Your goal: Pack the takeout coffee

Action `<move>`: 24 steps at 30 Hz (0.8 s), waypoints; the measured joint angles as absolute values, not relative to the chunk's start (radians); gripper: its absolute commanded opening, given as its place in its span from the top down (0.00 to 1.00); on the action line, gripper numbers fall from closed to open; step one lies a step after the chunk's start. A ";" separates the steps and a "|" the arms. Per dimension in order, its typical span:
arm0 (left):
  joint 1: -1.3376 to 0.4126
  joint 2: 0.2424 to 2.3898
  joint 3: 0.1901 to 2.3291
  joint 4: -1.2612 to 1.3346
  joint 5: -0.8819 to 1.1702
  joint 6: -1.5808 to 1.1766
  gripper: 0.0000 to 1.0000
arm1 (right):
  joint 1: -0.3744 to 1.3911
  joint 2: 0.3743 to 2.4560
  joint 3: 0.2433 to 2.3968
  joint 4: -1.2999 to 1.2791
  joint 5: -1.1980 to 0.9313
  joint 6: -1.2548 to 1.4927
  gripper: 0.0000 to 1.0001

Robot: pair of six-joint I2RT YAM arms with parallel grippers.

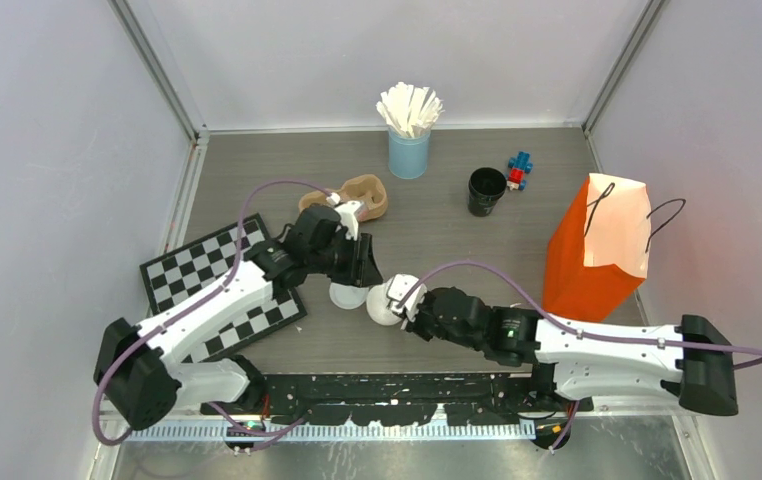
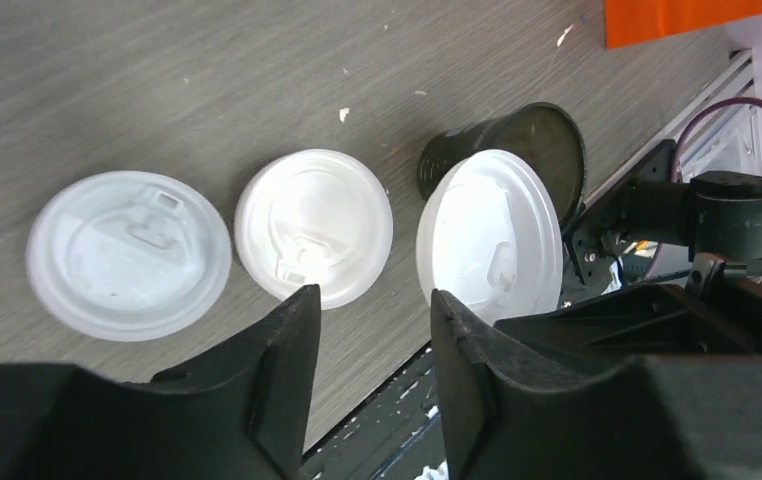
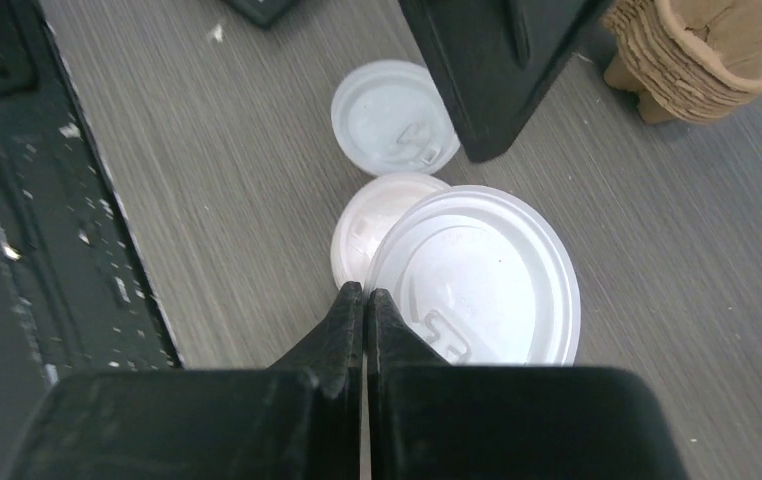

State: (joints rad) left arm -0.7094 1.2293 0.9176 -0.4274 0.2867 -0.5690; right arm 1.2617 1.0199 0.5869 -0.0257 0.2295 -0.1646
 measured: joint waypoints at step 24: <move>-0.757 0.753 0.832 -0.543 0.961 0.546 0.39 | 1.261 0.888 0.812 -0.229 -0.187 0.398 1.00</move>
State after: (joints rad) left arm -0.7567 0.7528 0.8322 -0.5430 0.9611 0.5457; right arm 1.2613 0.8883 0.8120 -0.2291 -0.1871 0.3985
